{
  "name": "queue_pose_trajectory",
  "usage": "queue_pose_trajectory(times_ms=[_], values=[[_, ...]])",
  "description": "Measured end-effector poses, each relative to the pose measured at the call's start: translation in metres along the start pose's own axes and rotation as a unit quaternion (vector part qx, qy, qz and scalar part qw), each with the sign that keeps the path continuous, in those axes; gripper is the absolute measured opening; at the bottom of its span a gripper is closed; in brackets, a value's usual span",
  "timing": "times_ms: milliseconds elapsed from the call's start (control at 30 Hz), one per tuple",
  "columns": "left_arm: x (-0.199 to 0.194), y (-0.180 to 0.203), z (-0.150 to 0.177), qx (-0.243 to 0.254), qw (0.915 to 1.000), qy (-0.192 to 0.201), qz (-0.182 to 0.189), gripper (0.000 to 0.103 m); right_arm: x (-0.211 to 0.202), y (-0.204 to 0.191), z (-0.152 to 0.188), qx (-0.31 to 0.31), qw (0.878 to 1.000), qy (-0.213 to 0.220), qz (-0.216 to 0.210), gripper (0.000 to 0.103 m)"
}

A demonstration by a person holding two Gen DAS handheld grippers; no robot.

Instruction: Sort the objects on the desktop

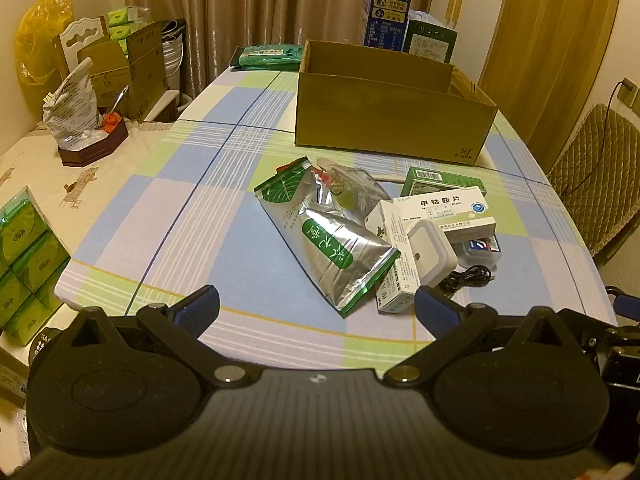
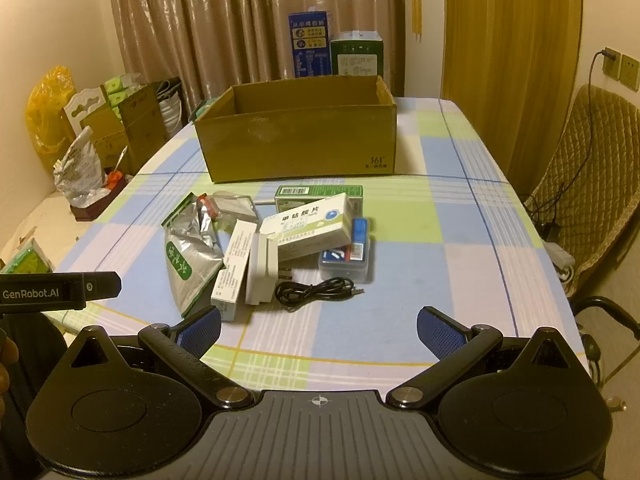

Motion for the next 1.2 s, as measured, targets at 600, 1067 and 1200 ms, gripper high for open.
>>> queue_pose_trajectory(times_ms=[600, 1067, 1200], values=[[0.003, -0.001, 0.003, 0.002, 1.0, -0.006, 0.0, 0.102, 0.006, 0.002, 0.005, 0.0, 1.0, -0.008, 0.002, 0.101], [0.019, -0.018, -0.007, -0.008, 0.9997, -0.021, -0.006, 0.102, 0.022, 0.006, -0.001, -0.003, 1.0, -0.018, -0.008, 0.101], [0.024, -0.021, -0.013, -0.01, 0.9996, -0.024, -0.009, 0.102, 0.029, 0.002, -0.003, -0.012, 1.0, -0.021, -0.013, 0.101]])
Point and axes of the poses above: each gripper's, at about its wrist camera, not at the fingertips, and x roughly the way its jaws point, y to its right, z to its underside, the point moved 6 cm from there along x, roughly the way its jaws point, and after that the axes turned 1 degree about y, right-handed, at the moved point
